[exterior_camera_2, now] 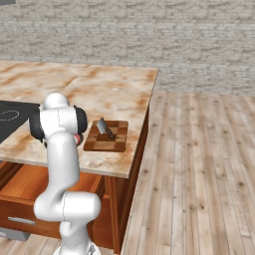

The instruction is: Pick up the knife from the drawer and place it on the cutting board. Then place the meat from the plate to the cutting board.

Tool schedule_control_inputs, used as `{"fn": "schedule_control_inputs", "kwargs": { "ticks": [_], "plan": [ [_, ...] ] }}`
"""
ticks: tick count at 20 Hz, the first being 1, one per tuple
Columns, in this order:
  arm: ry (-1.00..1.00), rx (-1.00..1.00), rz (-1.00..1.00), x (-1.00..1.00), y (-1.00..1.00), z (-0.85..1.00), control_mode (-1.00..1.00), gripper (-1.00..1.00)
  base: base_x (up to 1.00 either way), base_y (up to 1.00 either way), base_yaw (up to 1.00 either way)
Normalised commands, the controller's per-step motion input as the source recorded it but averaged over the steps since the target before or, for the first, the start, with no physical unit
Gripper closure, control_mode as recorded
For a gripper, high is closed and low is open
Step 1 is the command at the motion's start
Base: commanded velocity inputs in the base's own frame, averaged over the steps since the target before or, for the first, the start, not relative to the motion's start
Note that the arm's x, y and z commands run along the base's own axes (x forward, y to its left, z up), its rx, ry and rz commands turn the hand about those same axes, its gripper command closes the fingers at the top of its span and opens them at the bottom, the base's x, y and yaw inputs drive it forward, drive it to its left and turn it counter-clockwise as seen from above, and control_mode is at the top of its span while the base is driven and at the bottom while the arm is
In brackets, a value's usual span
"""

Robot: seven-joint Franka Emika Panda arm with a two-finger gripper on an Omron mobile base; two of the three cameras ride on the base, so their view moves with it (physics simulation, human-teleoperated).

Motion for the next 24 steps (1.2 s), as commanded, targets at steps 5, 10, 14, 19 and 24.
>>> {"fn": "schedule_control_inputs", "kwargs": {
  "ticks": [5, 10, 14, 19, 24],
  "plan": [
    [-0.06, 0.00, 0.00, 0.00, -0.01, 0.01, -1.00, 1.00, 0.00, 0.00, 0.00],
    [0.00, 0.00, -0.07, 0.00, -0.21, 0.51, -1.00, 1.00, 0.00, 0.00, 0.00],
    [0.08, 0.00, -0.18, 0.00, -0.60, 0.83, -1.00, 1.00, 0.00, 0.00, 0.00],
    [0.02, 0.00, -0.29, 0.00, -0.91, 0.45, -1.00, 1.00, 0.00, 0.00, 0.00],
    [0.01, 0.00, -0.37, 0.00, -0.97, 0.08, -1.00, 1.00, 0.00, 0.00, 0.00]
  ]
}}
